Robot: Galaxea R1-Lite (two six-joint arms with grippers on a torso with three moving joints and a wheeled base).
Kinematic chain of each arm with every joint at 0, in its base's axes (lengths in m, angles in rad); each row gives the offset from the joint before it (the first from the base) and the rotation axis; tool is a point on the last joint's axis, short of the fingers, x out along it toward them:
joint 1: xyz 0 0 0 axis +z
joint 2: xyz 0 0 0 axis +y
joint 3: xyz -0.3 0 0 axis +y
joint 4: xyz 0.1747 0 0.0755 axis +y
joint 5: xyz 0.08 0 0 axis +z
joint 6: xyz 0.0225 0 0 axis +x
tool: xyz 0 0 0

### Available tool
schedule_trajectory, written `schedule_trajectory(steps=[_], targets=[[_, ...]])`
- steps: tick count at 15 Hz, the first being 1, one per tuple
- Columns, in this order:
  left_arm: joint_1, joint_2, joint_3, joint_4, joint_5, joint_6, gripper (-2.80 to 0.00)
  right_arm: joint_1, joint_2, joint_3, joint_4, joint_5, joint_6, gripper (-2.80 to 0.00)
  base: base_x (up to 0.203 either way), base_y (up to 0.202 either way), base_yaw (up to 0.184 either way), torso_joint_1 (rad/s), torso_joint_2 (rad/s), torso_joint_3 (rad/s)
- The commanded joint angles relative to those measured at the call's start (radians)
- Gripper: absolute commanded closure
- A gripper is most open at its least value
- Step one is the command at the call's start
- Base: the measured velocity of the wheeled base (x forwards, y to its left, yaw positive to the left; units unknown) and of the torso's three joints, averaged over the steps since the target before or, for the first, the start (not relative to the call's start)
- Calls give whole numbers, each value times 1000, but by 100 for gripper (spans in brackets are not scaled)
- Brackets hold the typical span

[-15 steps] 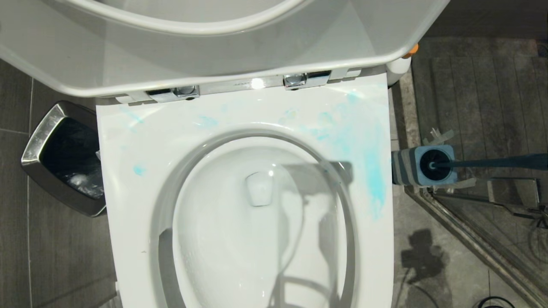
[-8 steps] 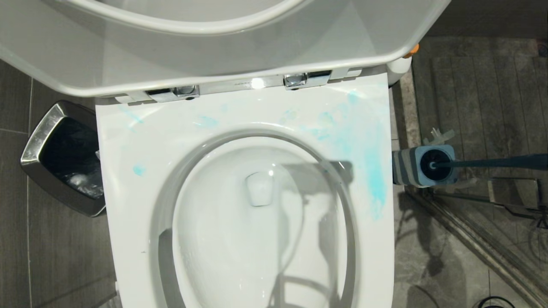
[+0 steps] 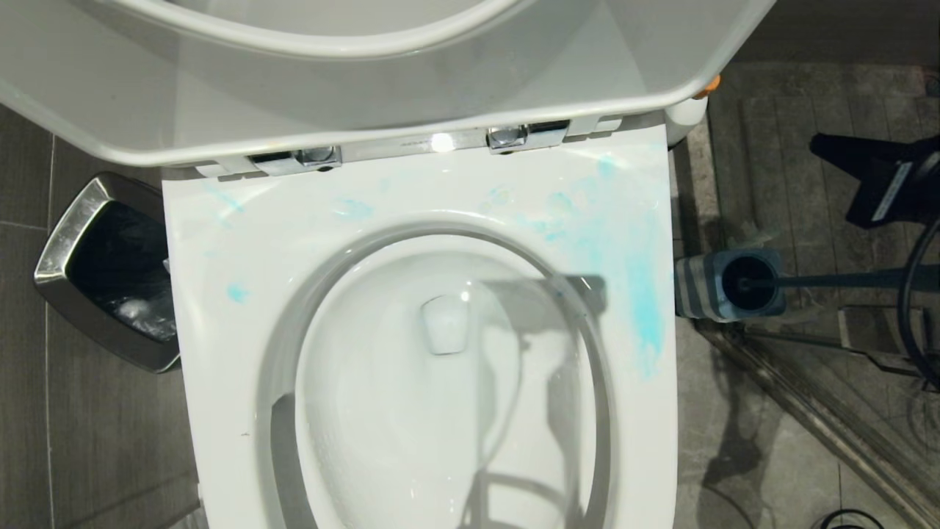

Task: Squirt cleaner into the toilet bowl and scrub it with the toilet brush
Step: Pour in the cleaning agent

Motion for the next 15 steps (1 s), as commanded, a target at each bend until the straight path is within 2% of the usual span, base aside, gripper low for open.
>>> schedule_trajectory(steps=[1, 4, 8, 10, 13, 15], targets=[[0, 0, 0, 0, 0, 0, 0, 97, 106, -77, 2, -108, -4, 0, 0, 0, 0, 0, 0, 0], [0, 0, 0, 0, 0, -3, 0, 171, 119, -71, 143, -221, -20, 0, 0, 0, 0, 0, 0, 0], [0, 0, 0, 0, 0, -3, 0, 172, 251, -69, 134, -308, 12, 0, 0, 0, 0, 0, 0, 0], [0, 0, 0, 0, 0, -3, 0, 175, 327, -53, 83, -340, 43, 0, 0, 0, 0, 0, 0, 0], [0, 1, 0, 0, 1, -3, 0, 177, 397, 11, -105, -336, 62, 0, 0, 0, 0, 0, 0, 0], [0, 0, 0, 0, 0, -3, 0, 178, 424, 26, -181, -328, 73, 0, 0, 0, 0, 0, 0, 0]])
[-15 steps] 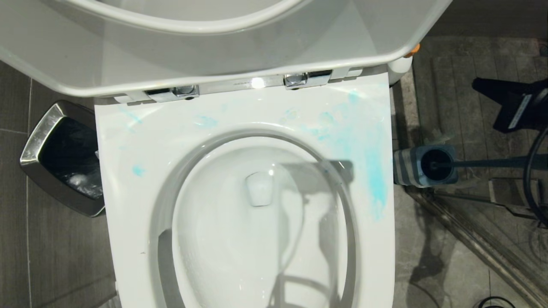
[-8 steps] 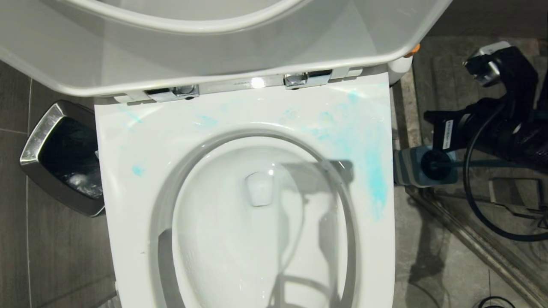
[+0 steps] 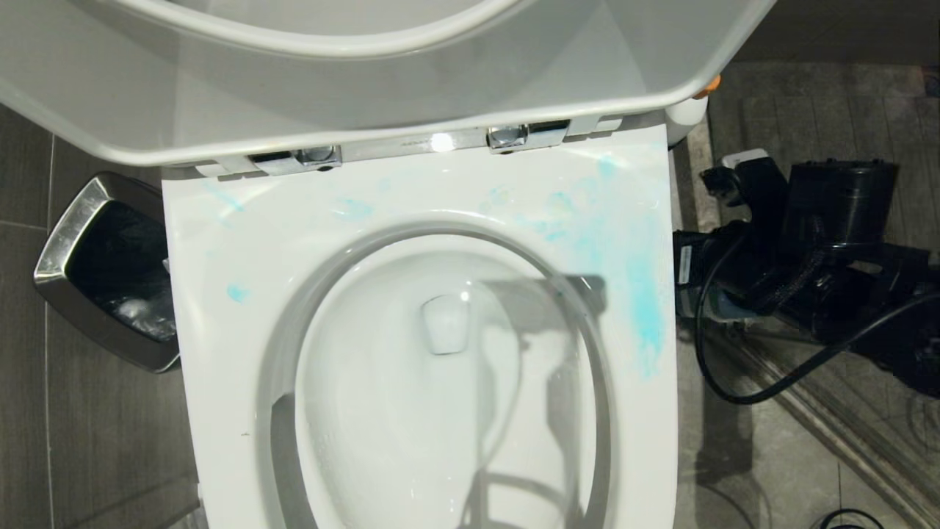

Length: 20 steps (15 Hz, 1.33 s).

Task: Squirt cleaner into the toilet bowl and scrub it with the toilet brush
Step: Pour in the cleaning agent

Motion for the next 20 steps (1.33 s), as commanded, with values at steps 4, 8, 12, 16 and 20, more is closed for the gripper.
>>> schedule_trajectory(steps=[4, 8, 12, 16, 20], targets=[[0, 1, 0, 0, 0, 0, 0, -40, 119, 34, -237, 53, -24, 0, 0, 0, 0, 0, 0, 0], [0, 0, 0, 0, 0, 0, 0, -72, 216, -33, -299, 64, -30, -280, 0, 0, 0, 0, 0, 0], [0, 0, 0, 0, 0, 0, 0, -80, 326, -123, -341, 65, -38, -280, 0, 0, 0, 0, 0, 0], [0, 0, 0, 0, 0, 0, 0, -96, 423, -227, -400, 65, -90, -280, 0, 0, 0, 0, 0, 0], [0, 1, 0, 0, 0, 0, 0, -112, 513, -352, -404, 63, -116, -280, 0, 0, 0, 0, 0, 0]])
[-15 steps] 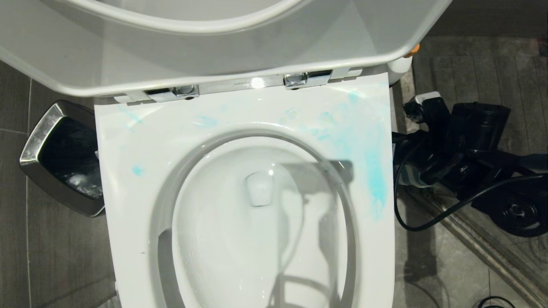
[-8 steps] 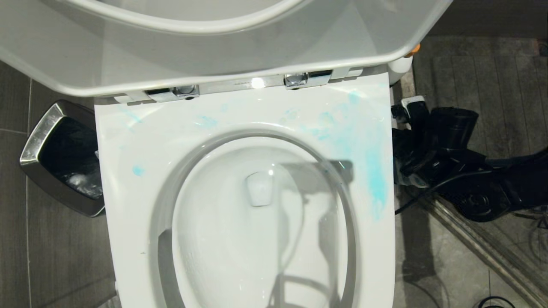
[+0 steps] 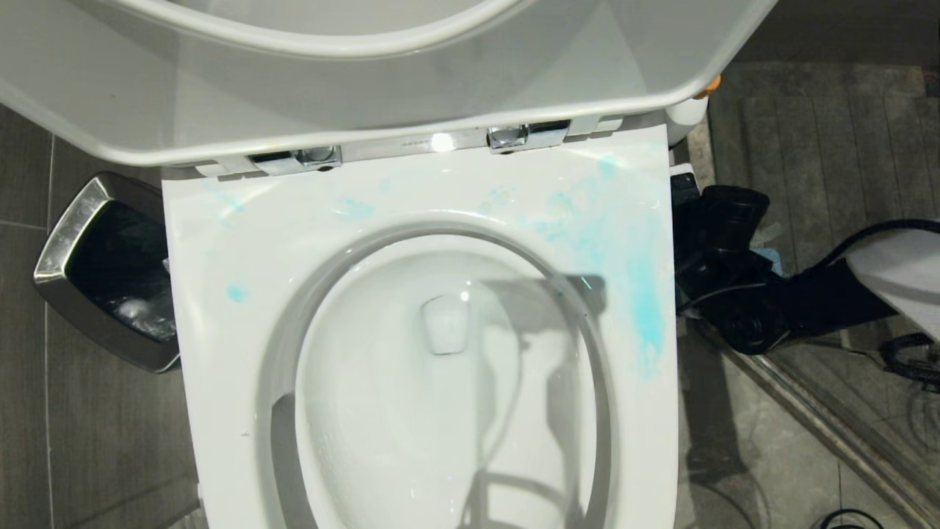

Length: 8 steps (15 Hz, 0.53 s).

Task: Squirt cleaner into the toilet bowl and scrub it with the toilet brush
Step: Pour in the cleaning agent

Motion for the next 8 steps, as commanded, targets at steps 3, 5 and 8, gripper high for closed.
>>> schedule_trajectory(steps=[3, 5, 8], targets=[[0, 0, 0, -1, 0, 0, 0, -24, 105, -84, -89, -1, -33, -280, 0, 0, 0, 0, 0, 0], [0, 0, 0, -1, 0, 0, 0, -42, 135, -123, -135, 5, -50, -280, 0, 0, 0, 0, 0, 0], [0, 0, 0, -1, 0, 0, 0, -63, 161, -199, -142, 46, -79, -280, 0, 0, 0, 0, 0, 0]])
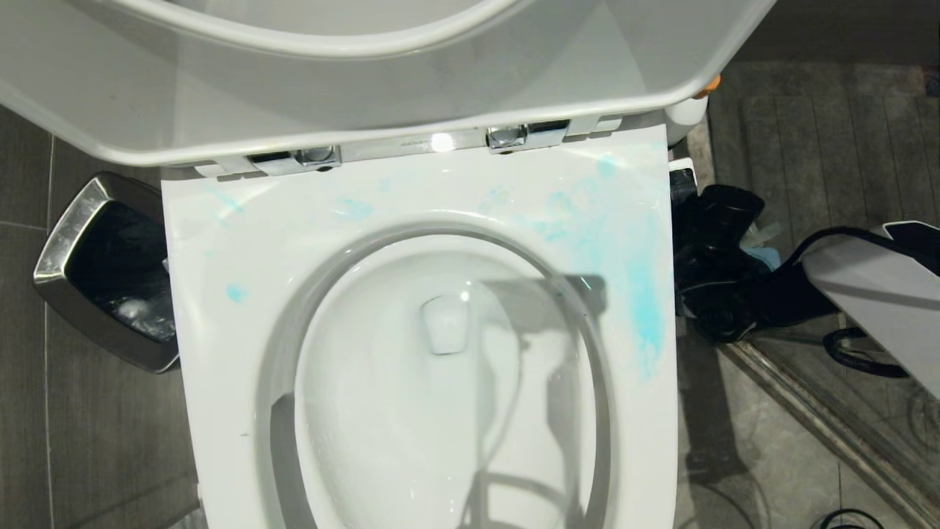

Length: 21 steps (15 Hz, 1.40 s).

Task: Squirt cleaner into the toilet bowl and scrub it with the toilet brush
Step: Pour in the cleaning agent

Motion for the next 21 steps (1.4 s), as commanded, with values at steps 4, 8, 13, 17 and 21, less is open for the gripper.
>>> schedule_trajectory(steps=[4, 8, 13, 17, 21], targets=[[0, 0, 0, 0, 0, 0, 0, -28, 71, -153, -12, 97, -47, -280, 0, 0, 0, 0, 0, 0], [0, 0, 0, 0, 1, 0, 0, -30, 138, -294, -21, 126, -98, -280, 0, 0, 0, 0, 0, 0], [0, 0, 0, 0, 0, 0, 0, -31, 207, -484, -20, 141, -150, -280, 0, 0, 0, 0, 0, 0], [0, 0, 0, 0, 0, 0, 0, -31, 226, -526, -22, 140, -159, -280, 0, 0, 0, 0, 0, 0], [0, 0, 0, 0, 0, 0, 0, -35, 235, -529, -30, 143, -165, -280, 0, 0, 0, 0, 0, 0]])
